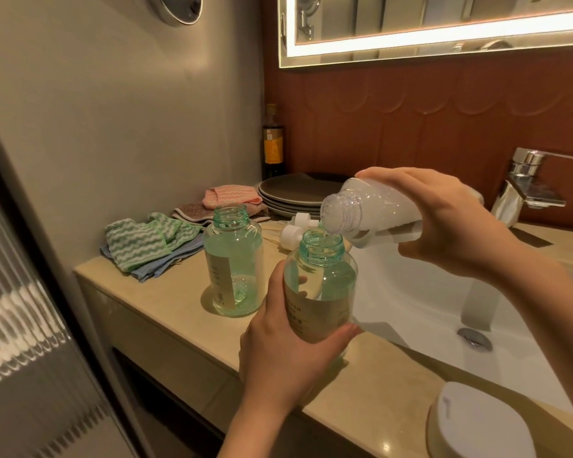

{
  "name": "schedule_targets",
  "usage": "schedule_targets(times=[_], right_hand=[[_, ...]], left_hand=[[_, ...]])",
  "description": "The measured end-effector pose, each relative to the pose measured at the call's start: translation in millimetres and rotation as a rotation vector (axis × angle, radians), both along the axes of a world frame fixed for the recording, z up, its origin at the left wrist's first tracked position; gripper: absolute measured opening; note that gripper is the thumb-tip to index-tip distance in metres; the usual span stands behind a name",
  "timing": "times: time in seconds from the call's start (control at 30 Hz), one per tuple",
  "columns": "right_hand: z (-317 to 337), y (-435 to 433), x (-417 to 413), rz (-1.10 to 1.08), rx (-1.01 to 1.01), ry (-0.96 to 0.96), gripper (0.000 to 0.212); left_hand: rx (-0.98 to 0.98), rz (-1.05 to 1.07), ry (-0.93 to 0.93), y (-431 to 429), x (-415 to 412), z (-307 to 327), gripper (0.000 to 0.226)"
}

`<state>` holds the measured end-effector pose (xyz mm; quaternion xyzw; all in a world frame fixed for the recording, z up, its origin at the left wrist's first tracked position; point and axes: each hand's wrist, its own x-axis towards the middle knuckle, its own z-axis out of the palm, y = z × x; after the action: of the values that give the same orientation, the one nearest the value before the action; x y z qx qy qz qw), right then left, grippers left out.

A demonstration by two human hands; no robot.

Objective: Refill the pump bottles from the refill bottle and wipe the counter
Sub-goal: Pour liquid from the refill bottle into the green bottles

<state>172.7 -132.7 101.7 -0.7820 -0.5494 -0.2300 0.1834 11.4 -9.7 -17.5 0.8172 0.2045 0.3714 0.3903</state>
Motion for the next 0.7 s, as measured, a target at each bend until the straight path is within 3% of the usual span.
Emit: schedule_targets(times=[0.7], right_hand=[[2.0, -1.2, -2.9, -0.009, -0.015, 0.014, 0.100]], left_hand=[[0.022, 0.005, 0.009, 1.2, -0.4, -0.8, 0.099]])
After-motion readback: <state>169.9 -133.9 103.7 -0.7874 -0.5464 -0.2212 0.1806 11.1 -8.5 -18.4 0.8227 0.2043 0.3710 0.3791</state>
